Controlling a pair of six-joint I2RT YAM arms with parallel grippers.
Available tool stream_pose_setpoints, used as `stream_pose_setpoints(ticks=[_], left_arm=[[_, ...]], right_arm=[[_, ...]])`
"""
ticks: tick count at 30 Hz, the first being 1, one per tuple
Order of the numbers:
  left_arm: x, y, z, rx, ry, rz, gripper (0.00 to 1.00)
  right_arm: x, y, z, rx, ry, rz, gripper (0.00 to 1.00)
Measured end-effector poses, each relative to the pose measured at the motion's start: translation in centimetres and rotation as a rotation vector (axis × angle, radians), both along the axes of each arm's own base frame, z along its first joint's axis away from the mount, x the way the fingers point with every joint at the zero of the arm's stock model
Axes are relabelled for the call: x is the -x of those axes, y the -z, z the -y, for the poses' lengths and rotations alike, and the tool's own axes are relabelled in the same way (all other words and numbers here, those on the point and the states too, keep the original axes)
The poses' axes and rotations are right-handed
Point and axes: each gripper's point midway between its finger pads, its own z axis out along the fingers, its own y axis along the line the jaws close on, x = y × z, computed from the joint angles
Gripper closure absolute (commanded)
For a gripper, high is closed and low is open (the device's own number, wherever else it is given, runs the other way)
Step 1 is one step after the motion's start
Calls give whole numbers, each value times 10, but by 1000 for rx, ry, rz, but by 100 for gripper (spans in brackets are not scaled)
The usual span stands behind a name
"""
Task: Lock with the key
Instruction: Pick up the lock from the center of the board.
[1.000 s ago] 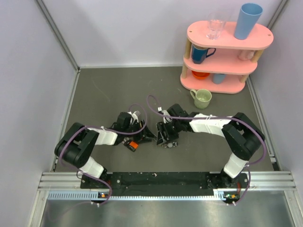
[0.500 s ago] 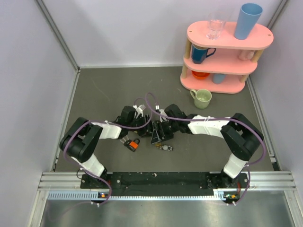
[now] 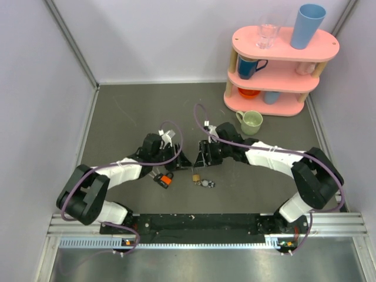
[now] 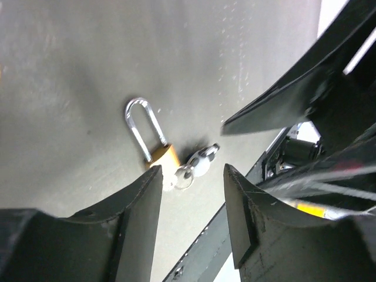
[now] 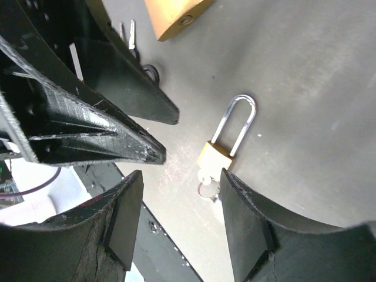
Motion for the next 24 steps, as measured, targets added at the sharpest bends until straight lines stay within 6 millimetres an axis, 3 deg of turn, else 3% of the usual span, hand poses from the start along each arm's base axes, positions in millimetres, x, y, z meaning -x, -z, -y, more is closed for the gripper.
stream_pose_setpoints(ticks=[3,8,12,13,15,24], left_arm=[[14,15,-9,-21,-12,-39,52],[31,36,-17,-36,-27,-111,58],[32,43,-15,-27,-32,-136,62],[32,44,-15,-26,-32,-138,62],[31,46,-14,-20,-31,-141,64],[28,58,-8,5,-36,-171,68]], right_arm=[[-5,0,11,-2,31,6,48],[-1,16,23,22,49,-30,52],[0,31,19,26,38,-72,55],[1,37,18,31,35,-89,64],[4,51,17,39,36,-134,66],[9,65,9,11,29,-213,73]])
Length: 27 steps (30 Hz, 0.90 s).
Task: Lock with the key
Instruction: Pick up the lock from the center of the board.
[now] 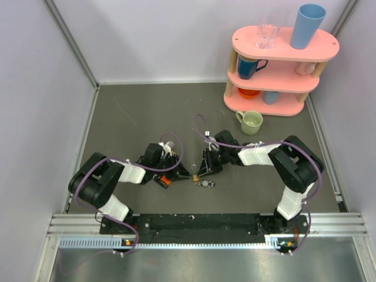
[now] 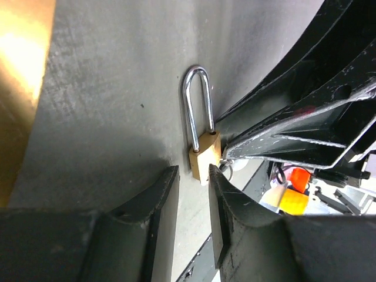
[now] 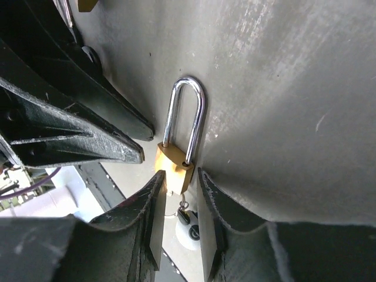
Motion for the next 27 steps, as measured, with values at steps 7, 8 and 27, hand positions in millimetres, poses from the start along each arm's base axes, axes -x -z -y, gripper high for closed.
stream_pose_setpoints(ticks=[7,8,27], left_arm=[[-3,0,10,59,7,-3,71],[-2,0,12,65,10,-5,71],[-4,-2,15,77,-11,-14,65]], right_arm=[[-1,1,-9,-45,4,-25,73],[-1,1,-10,-54,6,-28,73],[-1,2,-15,-204,75,-90,100]])
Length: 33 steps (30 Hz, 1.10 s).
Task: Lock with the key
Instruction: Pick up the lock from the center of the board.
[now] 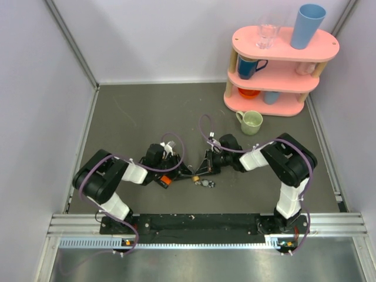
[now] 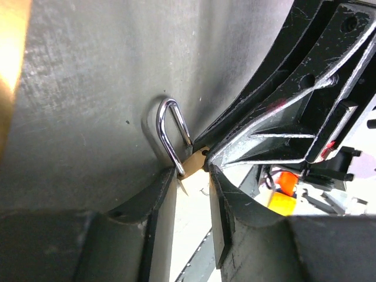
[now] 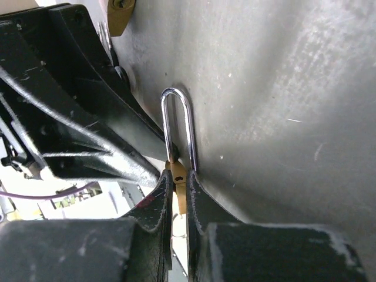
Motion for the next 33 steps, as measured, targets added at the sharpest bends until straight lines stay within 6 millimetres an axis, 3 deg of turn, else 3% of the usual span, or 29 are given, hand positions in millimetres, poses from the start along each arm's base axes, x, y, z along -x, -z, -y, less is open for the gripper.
stream_pose_setpoints(ticks=[8,14,23,33], left_arm=[[-1,-15,-7,-76,-13,79,51],[-23,-71,-6,-63,-41,254,43],[-33,-135,-15,-53,-70,418,34],[-27,-160,-12,-10,-31,472,30]], right_arm=[[3,-2,-7,7,-5,28,100],[-1,-19,-6,10,18,72,100],[-21,-82,-6,-64,74,223,100],[-33,-167,4,-180,182,417,100]])
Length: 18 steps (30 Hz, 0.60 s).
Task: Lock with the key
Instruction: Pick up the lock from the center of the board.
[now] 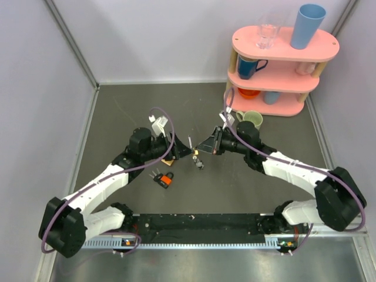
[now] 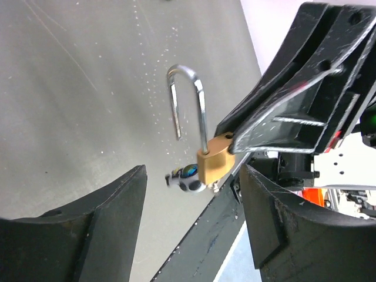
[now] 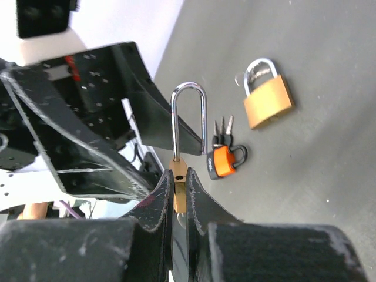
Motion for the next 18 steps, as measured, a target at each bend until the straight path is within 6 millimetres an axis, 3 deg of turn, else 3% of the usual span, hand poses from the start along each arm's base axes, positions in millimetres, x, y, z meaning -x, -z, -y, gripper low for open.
stream_pose_setpoints(ticks=[4,13,18], left_arm=[[4,-12,3,31,33,35,30],[15,-58,17,172,151,182,37],[16,-66,19,199,176,208,41]], right_arm=[[0,-26,6,-45,32,66,100],[2,-36,12,-88,61,81,100],[4,-44,14,-123,69,90,100]])
